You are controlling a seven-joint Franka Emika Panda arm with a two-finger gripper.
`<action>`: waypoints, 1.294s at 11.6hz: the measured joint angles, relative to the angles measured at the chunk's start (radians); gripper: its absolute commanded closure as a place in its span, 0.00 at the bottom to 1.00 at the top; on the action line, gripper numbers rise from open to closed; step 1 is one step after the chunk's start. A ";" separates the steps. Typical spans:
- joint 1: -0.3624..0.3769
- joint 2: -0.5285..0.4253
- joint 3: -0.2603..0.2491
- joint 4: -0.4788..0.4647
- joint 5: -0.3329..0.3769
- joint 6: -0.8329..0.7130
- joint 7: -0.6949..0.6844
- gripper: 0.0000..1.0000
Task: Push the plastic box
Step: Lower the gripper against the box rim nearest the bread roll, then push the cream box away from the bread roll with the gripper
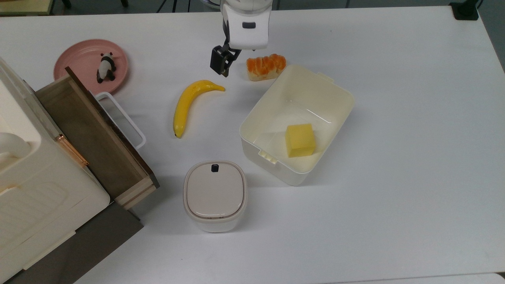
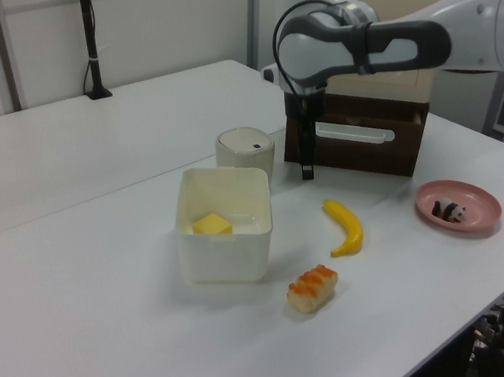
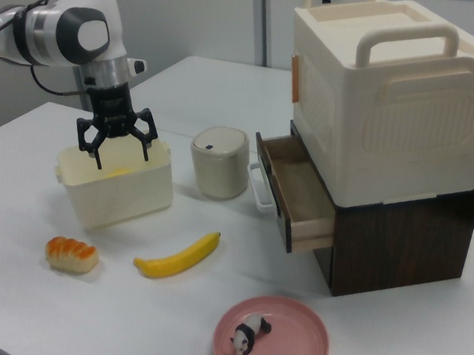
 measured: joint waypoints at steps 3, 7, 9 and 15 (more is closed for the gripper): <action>0.013 0.025 0.001 0.000 -0.028 0.000 -0.046 0.00; 0.051 0.087 0.001 -0.001 -0.065 0.014 -0.046 0.00; 0.055 0.117 0.001 0.001 -0.074 0.028 -0.046 0.00; 0.083 0.146 0.001 0.008 -0.074 0.072 0.010 0.00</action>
